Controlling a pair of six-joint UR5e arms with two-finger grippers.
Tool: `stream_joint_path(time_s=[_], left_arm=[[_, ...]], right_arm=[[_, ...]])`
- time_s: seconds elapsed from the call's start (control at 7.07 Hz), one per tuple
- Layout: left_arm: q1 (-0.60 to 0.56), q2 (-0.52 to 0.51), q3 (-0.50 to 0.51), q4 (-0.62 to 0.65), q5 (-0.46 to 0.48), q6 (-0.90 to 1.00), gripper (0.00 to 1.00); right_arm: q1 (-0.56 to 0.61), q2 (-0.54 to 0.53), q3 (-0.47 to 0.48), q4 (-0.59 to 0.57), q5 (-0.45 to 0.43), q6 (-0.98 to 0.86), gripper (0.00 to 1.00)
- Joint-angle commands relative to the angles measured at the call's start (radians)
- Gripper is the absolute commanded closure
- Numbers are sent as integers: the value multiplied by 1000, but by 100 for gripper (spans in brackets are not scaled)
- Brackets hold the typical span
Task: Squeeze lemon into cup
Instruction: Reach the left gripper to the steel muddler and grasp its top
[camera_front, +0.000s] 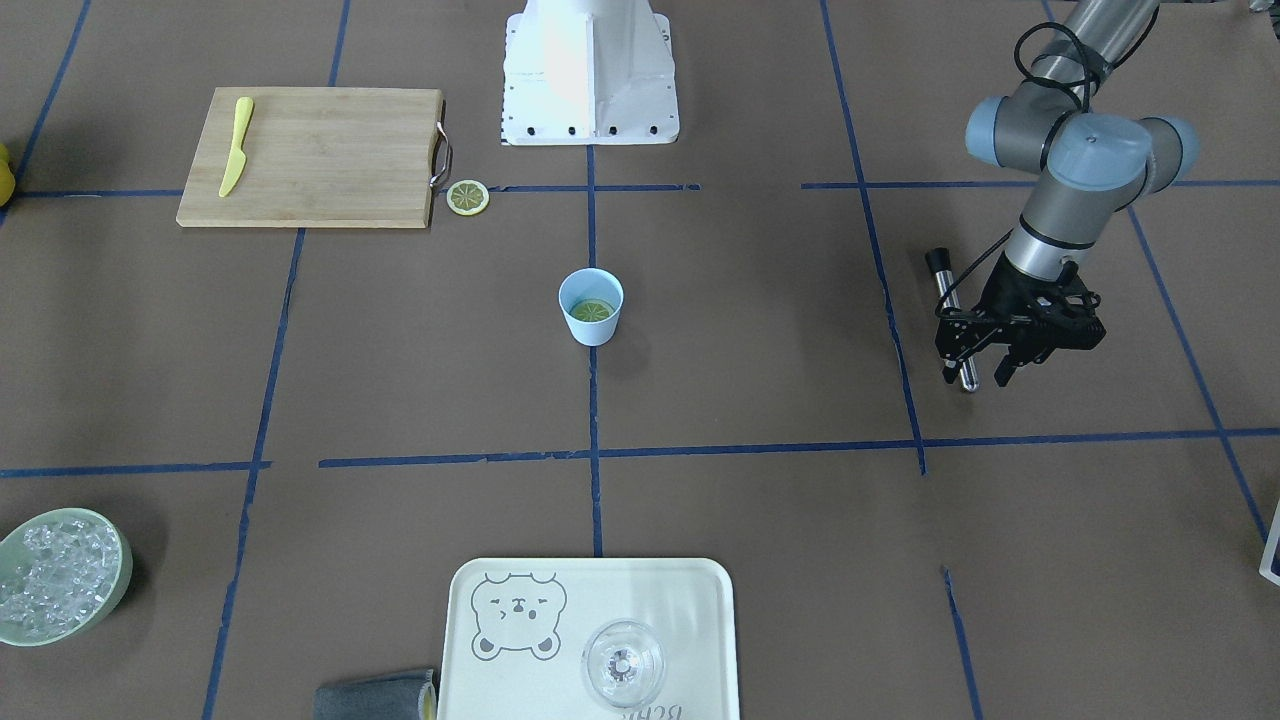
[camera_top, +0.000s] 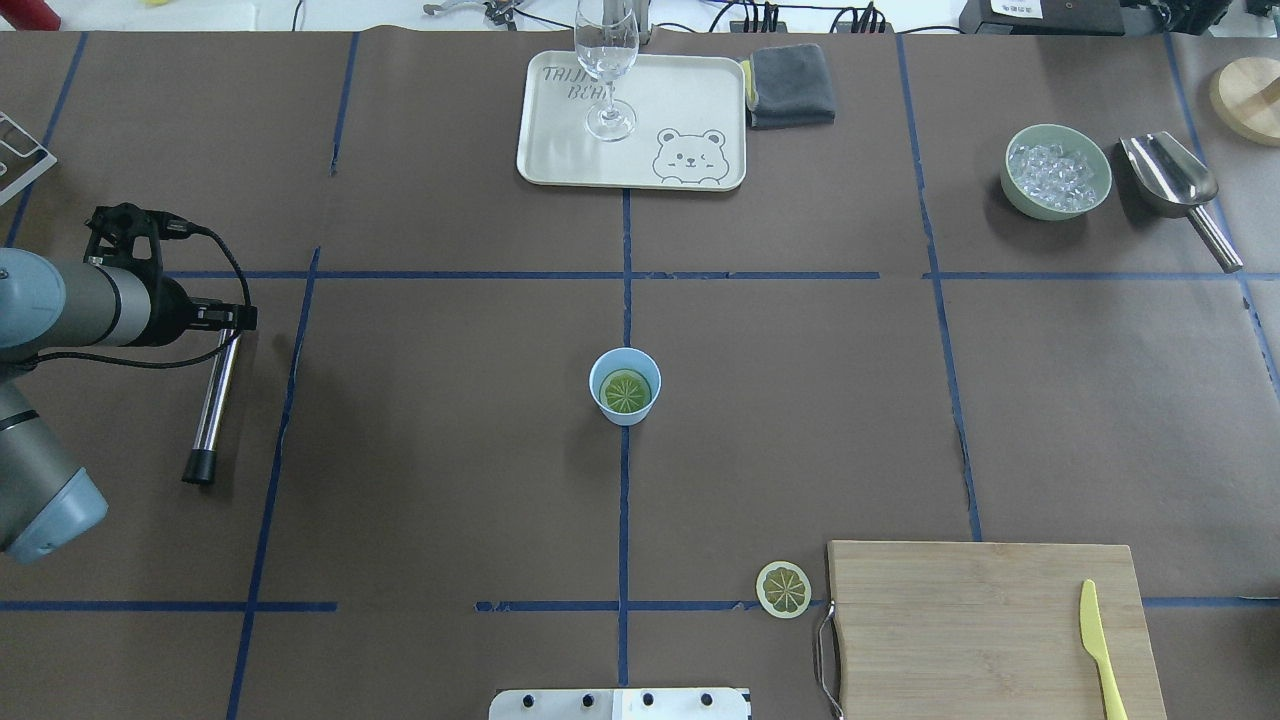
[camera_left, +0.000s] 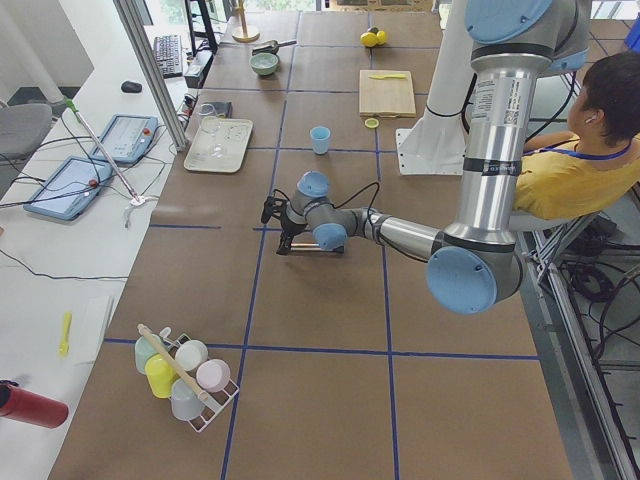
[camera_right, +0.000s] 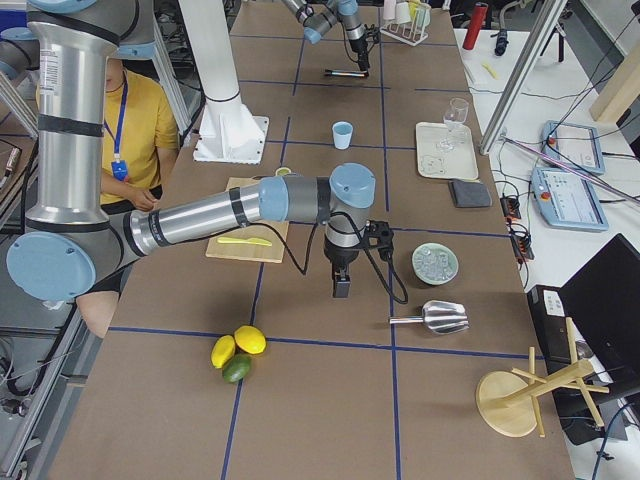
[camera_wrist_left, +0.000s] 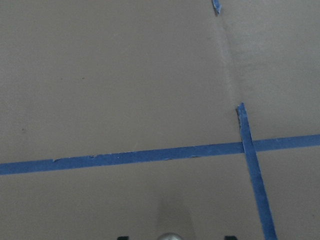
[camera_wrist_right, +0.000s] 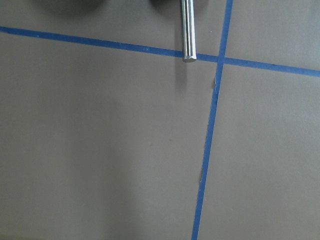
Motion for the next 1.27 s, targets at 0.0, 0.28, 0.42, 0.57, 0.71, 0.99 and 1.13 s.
stream_joint_path(time_s=[0.0,0.28,0.42,0.57,0.71,0.99,1.13], left_arm=[[11,-1,4,-1,8,-2,37],[20,-1,6,-3,8,-2,37],[22,-1,6,-3,8,-2,37],[29,-1,6,-4,8,-2,37],[31,-1,6,-4,8,-3,45],[29,2,10,-9,8,-9,93],[29,5,4,-9,8,-3,100]], right_arm=[[3,0,1,0,0,-1,0],[11,0,1,0,-3,-1,0],[11,0,0,0,-6,-1,0],[11,0,0,0,-6,-1,0],[11,0,0,0,-8,-1,0],[14,0,1,0,-6,-1,0],[15,0,0,0,-6,-1,0]])
